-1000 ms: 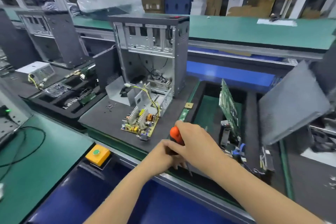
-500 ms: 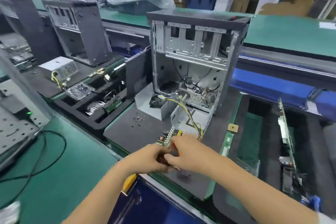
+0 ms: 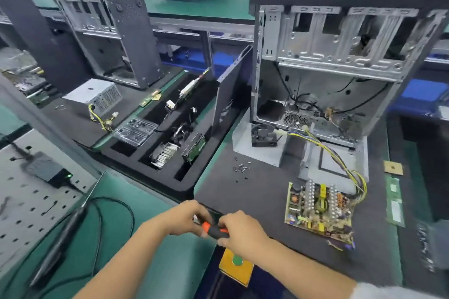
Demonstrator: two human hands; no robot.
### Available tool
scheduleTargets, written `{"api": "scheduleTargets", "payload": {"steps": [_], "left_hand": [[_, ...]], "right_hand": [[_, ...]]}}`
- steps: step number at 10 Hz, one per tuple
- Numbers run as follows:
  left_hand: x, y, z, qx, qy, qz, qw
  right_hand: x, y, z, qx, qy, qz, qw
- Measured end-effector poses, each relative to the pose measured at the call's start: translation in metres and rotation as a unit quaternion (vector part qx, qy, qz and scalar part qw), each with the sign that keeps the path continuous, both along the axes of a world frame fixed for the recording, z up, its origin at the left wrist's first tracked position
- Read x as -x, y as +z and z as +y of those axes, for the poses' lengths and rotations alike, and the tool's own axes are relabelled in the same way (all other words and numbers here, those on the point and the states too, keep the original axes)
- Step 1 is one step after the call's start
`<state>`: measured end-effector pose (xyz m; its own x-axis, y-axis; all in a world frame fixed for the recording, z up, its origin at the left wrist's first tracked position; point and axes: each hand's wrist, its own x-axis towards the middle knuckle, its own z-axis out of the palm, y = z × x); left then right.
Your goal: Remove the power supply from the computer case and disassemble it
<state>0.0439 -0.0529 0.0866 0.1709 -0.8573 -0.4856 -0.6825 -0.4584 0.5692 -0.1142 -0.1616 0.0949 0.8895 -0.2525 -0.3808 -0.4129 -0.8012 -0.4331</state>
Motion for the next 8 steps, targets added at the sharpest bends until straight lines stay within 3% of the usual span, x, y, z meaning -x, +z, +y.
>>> {"api": "scheduleTargets", "payload": {"steps": [2, 5, 8], "left_hand": [[-0.059, -0.067, 0.049, -0.014, 0.001, -0.017, 1.0], [-0.087, -0.102, 0.06, -0.018, 0.033, 0.018, 0.999], [-0.087, -0.099, 0.049, -0.059, -0.045, -0.094, 0.993]], "right_hand": [[-0.031, -0.035, 0.034, 0.011, -0.033, 0.03, 0.999], [-0.03, -0.036, 0.022, 0.035, -0.049, 0.053, 0.997], [-0.035, -0.02, 0.022, 0.033, -0.041, 0.028, 0.998]]}}
